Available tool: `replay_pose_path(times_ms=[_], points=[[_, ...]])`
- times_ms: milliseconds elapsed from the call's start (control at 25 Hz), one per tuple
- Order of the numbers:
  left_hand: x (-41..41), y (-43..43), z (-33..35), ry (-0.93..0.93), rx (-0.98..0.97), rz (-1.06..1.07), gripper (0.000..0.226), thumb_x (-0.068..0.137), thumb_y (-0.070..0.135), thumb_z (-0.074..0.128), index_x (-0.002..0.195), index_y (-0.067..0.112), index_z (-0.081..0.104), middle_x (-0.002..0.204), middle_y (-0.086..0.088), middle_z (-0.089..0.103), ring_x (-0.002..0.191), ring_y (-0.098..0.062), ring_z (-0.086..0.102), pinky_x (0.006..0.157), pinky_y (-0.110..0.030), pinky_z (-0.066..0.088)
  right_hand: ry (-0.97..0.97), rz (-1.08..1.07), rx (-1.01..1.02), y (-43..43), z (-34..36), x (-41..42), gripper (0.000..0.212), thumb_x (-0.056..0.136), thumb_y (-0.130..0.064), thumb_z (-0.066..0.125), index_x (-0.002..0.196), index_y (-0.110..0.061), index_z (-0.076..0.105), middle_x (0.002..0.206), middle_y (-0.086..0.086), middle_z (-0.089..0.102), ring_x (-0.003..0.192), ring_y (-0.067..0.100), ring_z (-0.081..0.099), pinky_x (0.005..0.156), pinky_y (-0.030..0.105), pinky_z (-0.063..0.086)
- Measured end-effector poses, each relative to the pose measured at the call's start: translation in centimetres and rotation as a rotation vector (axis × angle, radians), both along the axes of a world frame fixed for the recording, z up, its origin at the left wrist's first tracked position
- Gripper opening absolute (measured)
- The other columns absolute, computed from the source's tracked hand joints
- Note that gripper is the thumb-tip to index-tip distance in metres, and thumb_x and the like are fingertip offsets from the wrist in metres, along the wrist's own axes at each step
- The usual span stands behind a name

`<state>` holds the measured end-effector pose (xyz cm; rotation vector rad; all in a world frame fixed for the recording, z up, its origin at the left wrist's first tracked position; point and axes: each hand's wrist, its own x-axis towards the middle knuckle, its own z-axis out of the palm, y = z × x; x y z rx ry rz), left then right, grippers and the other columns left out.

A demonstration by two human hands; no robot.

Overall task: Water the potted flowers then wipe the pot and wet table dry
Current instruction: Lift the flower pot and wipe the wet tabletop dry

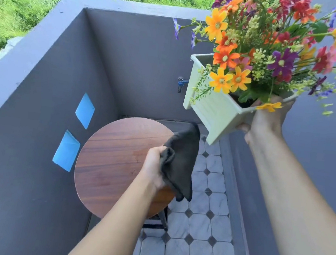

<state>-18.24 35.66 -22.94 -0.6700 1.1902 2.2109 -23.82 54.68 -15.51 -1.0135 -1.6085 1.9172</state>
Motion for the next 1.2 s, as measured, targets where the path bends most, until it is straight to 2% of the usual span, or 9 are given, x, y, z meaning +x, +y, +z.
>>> replay_pose_path(times_ms=[200, 320, 400, 480, 560, 640, 760, 1040, 1200], points=[[-1.7, -4.7, -1.3, 0.149, -0.411, -0.176, 0.026, 0.068, -0.003, 0.04, 0.065, 0.017, 0.055, 0.049, 0.002, 0.052, 0.05, -0.019, 0.046, 0.051, -0.023, 0.037, 0.006, 0.016, 0.023, 0.3, 0.1, 0.0, 0.092, 0.064, -0.029, 0.035, 0.154, -0.033, 0.014, 0.091, -0.008, 0.05, 0.063, 0.011, 0.045, 0.058, 0.032, 0.041], [-3.0, -7.4, -2.6, 0.259, -0.86, -0.301, 0.048, 0.07, -0.001, 0.046, 0.109, 0.023, 0.061, 0.096, -0.006, 0.066, 0.076, -0.02, 0.058, 0.068, -0.028, 0.048, -0.013, 0.005, 0.009, 0.4, -0.2, 0.1, 0.096, 0.059, -0.027, 0.035, 0.153, -0.032, 0.018, 0.078, -0.007, 0.047, 0.061, 0.013, 0.042, 0.061, 0.036, 0.04], [-3.8, -8.4, -2.6, 0.309, -1.251, -0.403, 0.052, 0.075, 0.005, 0.048, 0.125, 0.019, 0.052, 0.121, -0.01, 0.053, 0.106, -0.026, 0.052, 0.089, -0.034, 0.044, -0.023, 0.019, 0.012, 0.5, -0.4, 0.1, 0.095, 0.059, -0.028, 0.035, 0.152, -0.03, 0.019, 0.09, -0.007, 0.049, 0.062, 0.013, 0.045, 0.062, 0.036, 0.041], [-4.0, -8.5, -2.4, 0.605, -1.534, -0.499, 0.047, 0.08, 0.016, 0.045, 0.126, 0.019, 0.053, 0.126, -0.01, 0.05, 0.116, -0.031, 0.046, 0.095, -0.041, 0.041, -0.021, 0.017, 0.012, 0.6, -0.5, 0.2, 0.093, 0.06, -0.03, 0.034, 0.152, -0.03, 0.018, 0.104, -0.004, 0.047, 0.065, 0.011, 0.048, 0.061, 0.034, 0.041], [-3.5, -8.3, -2.9, 1.129, -1.483, -0.706, 0.044, 0.086, 0.035, 0.039, 0.126, 0.028, 0.056, 0.136, -0.002, 0.053, 0.128, -0.026, 0.044, 0.102, -0.043, 0.038, -0.031, 0.01, 0.018, 0.8, -0.7, 0.3, 0.092, 0.062, -0.03, 0.033, 0.152, -0.031, 0.018, 0.108, -0.002, 0.046, 0.067, 0.012, 0.049, 0.061, 0.035, 0.041], [-1.9, -8.0, -3.8, 1.327, -1.448, -1.096, 0.05, 0.091, 0.058, 0.024, 0.138, 0.045, 0.034, 0.155, 0.012, 0.021, 0.144, -0.017, 0.012, 0.111, -0.048, 0.017, -0.031, 0.006, 0.017, 1.0, -1.0, 0.4, 0.085, 0.069, -0.028, 0.034, 0.152, -0.03, 0.018, 0.098, -0.004, 0.05, 0.062, 0.012, 0.048, 0.06, 0.034, 0.041], [-0.6, -7.3, -6.1, 1.17, -1.593, -1.275, 0.057, 0.086, 0.063, -0.001, 0.142, 0.053, 0.003, 0.153, 0.023, -0.007, 0.14, -0.013, -0.019, 0.113, -0.058, 0.001, -0.023, 0.006, 0.013, 0.8, -1.3, 0.4, 0.083, 0.073, -0.026, 0.035, 0.153, -0.032, 0.016, 0.089, -0.005, 0.052, 0.061, 0.012, 0.047, 0.059, 0.033, 0.039], [-7.3, -8.1, -7.0, 0.525, -1.691, -0.678, 0.053, 0.097, 0.046, 0.022, 0.147, 0.038, 0.011, 0.158, 0.018, 0.005, 0.146, -0.016, 0.0, 0.109, -0.062, 0.005, -0.008, 0.031, 0.023, 0.4, -2.0, 0.3, 0.093, 0.06, -0.031, 0.035, 0.151, -0.032, 0.02, 0.111, 0.001, 0.043, 0.063, 0.014, 0.047, 0.06, 0.034, 0.042], [-7.4, -7.3, -6.1, 0.608, -1.701, -0.69, 0.048, 0.098, 0.041, 0.025, 0.146, 0.036, 0.02, 0.157, 0.016, 0.013, 0.145, -0.017, 0.008, 0.107, -0.053, 0.016, -0.002, 0.03, 0.008, 0.1, -2.2, 0.5, 0.062, 0.056, -0.021, 0.04, 0.115, -0.032, 0.029, 0.107, 0.002, 0.042, 0.065, 0.018, 0.048, 0.065, 0.039, 0.046]])
